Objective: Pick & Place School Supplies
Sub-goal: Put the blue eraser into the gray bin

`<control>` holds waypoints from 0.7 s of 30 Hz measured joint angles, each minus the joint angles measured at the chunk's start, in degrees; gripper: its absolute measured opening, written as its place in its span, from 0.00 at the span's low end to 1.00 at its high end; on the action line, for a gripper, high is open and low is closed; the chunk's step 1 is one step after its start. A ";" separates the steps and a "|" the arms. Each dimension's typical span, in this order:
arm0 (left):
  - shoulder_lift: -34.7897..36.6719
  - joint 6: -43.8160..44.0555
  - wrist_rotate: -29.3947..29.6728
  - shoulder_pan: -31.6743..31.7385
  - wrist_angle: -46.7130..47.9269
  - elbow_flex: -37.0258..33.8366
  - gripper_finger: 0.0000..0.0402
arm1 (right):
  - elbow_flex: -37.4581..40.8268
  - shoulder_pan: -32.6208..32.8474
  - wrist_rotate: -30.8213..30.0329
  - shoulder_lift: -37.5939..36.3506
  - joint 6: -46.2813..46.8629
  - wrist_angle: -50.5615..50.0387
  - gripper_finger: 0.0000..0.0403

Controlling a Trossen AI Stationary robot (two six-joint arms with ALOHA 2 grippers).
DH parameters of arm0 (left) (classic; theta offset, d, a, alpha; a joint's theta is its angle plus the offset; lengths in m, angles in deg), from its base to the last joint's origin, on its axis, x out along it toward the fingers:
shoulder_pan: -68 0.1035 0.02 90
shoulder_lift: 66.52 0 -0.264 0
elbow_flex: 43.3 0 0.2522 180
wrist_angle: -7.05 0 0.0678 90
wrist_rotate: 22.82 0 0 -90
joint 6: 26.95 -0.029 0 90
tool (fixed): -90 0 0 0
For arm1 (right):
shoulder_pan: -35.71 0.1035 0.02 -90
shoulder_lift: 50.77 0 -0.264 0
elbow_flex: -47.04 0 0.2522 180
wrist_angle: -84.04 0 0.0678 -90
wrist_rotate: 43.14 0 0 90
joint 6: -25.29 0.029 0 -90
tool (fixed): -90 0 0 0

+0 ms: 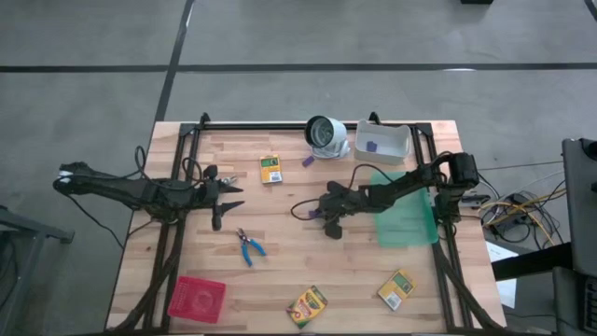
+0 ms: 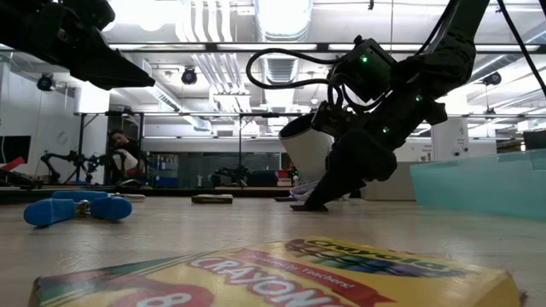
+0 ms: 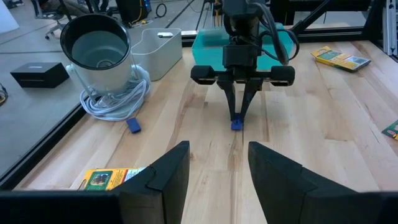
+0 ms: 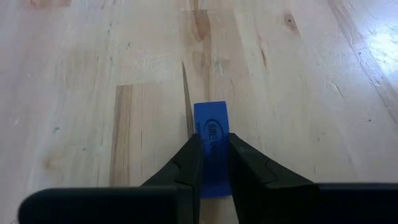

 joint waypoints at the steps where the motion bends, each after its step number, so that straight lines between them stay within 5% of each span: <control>1: 0.00 -0.01 0.00 0.00 0.00 0.00 0.42 | 0.00 0.00 -0.02 -0.06 -0.02 0.00 0.12; 21: -0.07 -0.02 0.00 0.02 -0.02 0.04 0.42 | -0.09 0.04 -0.35 -5.89 -1.06 -3.71 0.12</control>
